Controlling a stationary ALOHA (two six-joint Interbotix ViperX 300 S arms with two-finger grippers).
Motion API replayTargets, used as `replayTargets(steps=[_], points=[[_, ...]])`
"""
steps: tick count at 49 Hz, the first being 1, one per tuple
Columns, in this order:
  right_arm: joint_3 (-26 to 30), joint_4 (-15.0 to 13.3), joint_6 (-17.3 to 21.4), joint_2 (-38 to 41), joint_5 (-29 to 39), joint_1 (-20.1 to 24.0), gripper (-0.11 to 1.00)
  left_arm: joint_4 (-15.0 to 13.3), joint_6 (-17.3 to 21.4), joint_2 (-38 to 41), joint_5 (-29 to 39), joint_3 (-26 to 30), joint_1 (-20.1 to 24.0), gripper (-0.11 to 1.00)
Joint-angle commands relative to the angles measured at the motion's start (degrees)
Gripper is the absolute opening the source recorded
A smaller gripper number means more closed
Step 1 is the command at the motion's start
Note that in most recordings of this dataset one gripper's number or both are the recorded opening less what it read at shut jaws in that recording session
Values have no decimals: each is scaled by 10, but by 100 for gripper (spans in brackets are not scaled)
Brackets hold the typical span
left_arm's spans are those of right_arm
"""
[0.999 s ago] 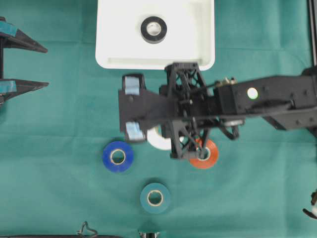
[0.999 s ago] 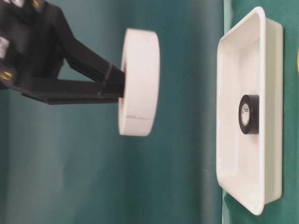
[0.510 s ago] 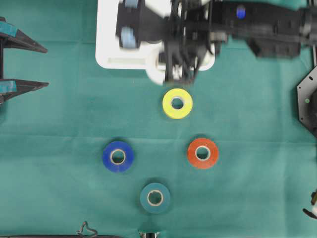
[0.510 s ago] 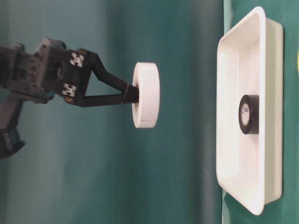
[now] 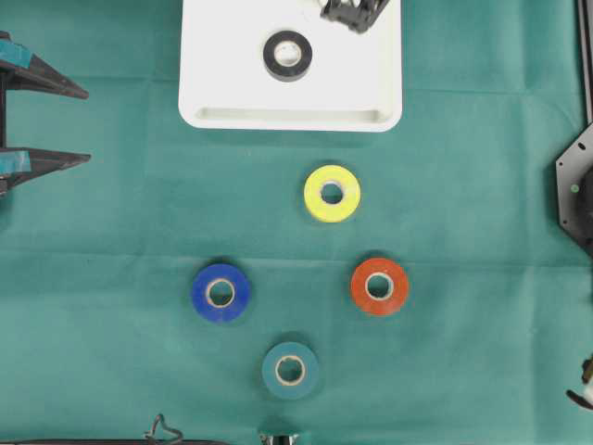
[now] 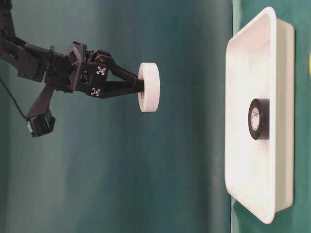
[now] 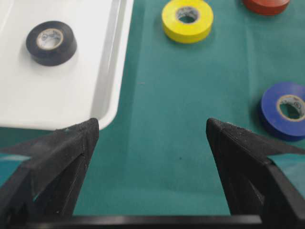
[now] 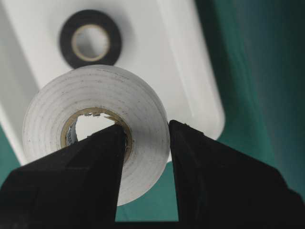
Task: Pick up the tape from a random location and place it into the white case.
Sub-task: 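Carry the white tape roll with the right gripper over the tray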
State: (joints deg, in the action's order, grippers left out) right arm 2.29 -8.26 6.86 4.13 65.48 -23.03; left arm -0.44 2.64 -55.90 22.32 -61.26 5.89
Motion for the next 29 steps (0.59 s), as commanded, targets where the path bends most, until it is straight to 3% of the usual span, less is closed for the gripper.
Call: replayTargets(steps=[1,17,29], points=[[7,-1,-1,-20,-10,0,29,-2,-1,4,-1,7,1,96],[-4,-1,-1,-26,-9,0,29,-2,-1,4,-1,7,1,96],[-75,-3,4,-74,-19,-11,29,-2,-1,4,-1,7,1,96]])
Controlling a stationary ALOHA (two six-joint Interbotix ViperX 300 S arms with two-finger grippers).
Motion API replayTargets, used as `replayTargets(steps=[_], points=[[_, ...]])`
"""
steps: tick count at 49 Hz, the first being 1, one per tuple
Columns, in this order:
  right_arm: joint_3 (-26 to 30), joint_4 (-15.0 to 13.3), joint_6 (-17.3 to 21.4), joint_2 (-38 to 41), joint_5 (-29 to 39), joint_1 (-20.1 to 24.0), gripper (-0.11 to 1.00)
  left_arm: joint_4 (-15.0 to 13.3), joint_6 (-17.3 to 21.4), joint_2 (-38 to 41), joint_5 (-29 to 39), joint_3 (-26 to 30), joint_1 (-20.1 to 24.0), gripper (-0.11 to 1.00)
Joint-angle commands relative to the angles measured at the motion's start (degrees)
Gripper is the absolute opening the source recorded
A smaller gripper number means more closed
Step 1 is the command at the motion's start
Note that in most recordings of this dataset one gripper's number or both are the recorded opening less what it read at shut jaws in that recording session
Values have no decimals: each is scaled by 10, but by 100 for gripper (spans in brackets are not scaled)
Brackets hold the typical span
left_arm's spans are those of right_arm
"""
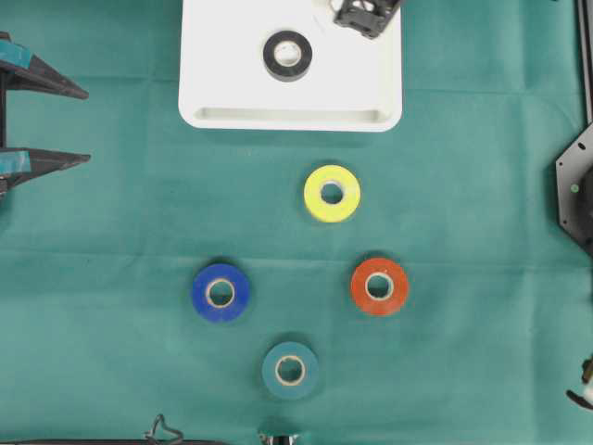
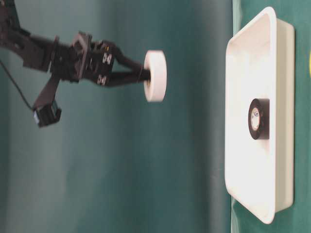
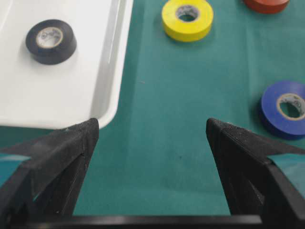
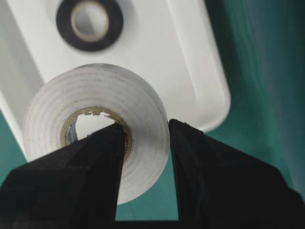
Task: Pick up the tape from a random location and place it into the white case.
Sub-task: 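Carry the white tape roll with the right gripper over the tray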
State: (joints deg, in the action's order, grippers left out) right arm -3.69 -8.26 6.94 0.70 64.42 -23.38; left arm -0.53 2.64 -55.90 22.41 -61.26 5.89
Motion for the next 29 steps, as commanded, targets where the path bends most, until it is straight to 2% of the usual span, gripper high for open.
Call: replayTargets(steps=[1,12,29], points=[[-22,-1,4,-45,-11,-9,29,-1,-1,4,-2,7,1,96],[-77,-3,7,-85,-47,-15,29,-1,-1,4,-3,7,1,96],[-78,-1,7,-86,-58,-15,29,-1,-1,4,-3,7,2,96]])
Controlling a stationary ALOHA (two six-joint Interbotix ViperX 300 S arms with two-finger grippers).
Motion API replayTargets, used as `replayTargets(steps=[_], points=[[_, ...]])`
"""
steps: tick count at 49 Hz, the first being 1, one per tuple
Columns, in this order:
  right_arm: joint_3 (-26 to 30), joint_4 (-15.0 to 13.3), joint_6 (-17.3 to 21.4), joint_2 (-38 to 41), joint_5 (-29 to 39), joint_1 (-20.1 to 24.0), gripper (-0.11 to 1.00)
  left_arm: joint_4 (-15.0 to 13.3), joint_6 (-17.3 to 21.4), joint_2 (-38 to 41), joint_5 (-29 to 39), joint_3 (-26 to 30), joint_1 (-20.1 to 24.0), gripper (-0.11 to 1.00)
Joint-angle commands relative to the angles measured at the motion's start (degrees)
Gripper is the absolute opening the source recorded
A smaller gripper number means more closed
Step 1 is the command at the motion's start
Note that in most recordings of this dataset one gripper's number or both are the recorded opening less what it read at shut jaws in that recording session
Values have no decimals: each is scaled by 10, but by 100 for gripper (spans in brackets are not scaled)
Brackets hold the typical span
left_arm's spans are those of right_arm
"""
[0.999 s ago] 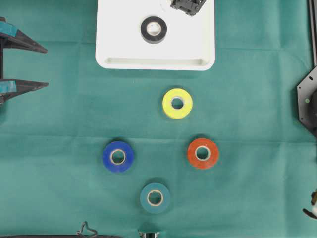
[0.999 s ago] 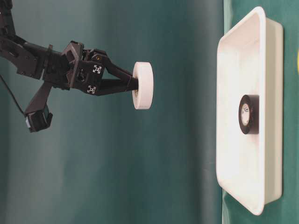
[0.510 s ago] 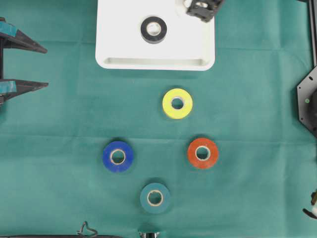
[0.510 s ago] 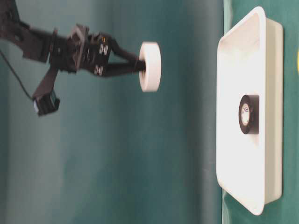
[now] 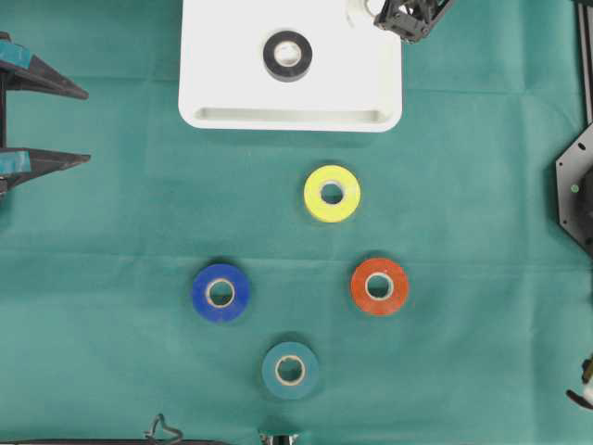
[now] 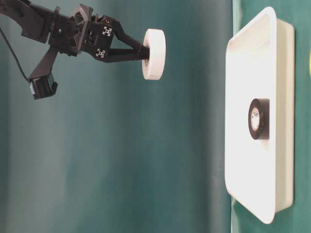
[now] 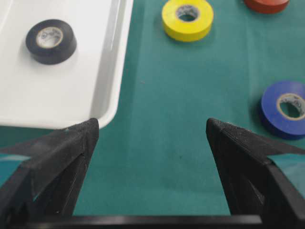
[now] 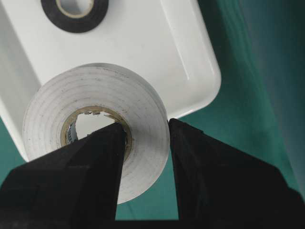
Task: Pick up the tape from a random location and place it into the white case.
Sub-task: 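Carry the white tape roll with the right gripper over the tray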
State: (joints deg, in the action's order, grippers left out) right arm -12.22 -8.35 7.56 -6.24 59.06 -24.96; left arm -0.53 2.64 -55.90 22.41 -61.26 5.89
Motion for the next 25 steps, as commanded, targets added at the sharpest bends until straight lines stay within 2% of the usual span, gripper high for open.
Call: replayTargets(steps=[1,25], points=[[7,0,1,-17,-4,1,29,-1,-1,4,-3,7,2,96],[1,0,4,-7,-14,1,29,-1,-1,4,-2,7,2,96]])
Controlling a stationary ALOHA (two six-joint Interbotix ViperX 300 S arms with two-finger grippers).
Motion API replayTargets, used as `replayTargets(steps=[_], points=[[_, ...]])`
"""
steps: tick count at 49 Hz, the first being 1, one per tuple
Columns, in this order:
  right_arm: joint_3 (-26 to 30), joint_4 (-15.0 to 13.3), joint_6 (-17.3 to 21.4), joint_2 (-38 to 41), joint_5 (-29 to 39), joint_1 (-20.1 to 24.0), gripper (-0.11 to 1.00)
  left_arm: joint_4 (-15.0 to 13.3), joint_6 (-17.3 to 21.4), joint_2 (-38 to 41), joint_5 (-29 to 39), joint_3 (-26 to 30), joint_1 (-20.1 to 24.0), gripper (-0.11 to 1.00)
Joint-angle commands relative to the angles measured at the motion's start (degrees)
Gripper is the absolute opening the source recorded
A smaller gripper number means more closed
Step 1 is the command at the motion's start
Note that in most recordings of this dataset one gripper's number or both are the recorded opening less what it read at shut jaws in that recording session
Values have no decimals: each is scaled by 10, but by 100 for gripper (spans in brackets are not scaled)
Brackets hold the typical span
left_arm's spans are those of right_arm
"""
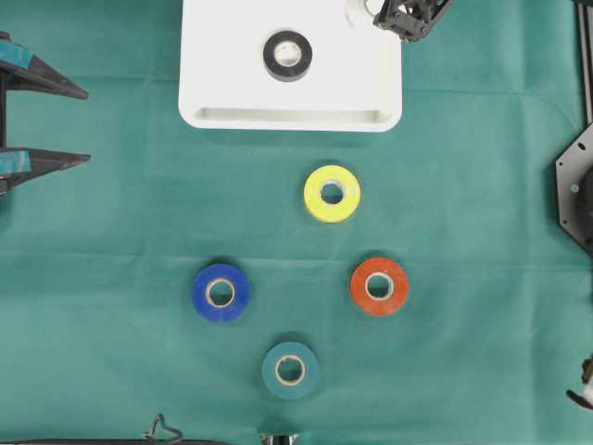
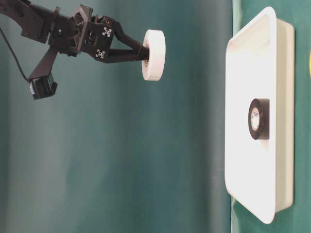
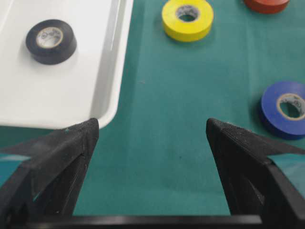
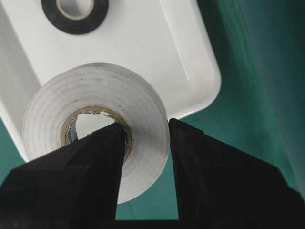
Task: Pick up the tape from a random location and place it into the white case.
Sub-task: 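Carry the white tape roll with the right gripper over the tray, then lower the white tape roll into the tray and open right gripper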
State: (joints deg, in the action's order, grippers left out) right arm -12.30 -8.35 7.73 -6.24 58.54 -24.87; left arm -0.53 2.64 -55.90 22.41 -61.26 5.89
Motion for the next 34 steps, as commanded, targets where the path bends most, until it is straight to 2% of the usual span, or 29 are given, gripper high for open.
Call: replayTargets(steps=[1,14,34], points=[[0,0,3,-4,-11,0,29,-1,-1,4,-2,7,2,96],[-45,0,4,37,-88,0,29,0,-1,4,-2,7,2,96],[-126,0,4,118,-259,0,29,-1,-1,4,-2,7,10,96]])
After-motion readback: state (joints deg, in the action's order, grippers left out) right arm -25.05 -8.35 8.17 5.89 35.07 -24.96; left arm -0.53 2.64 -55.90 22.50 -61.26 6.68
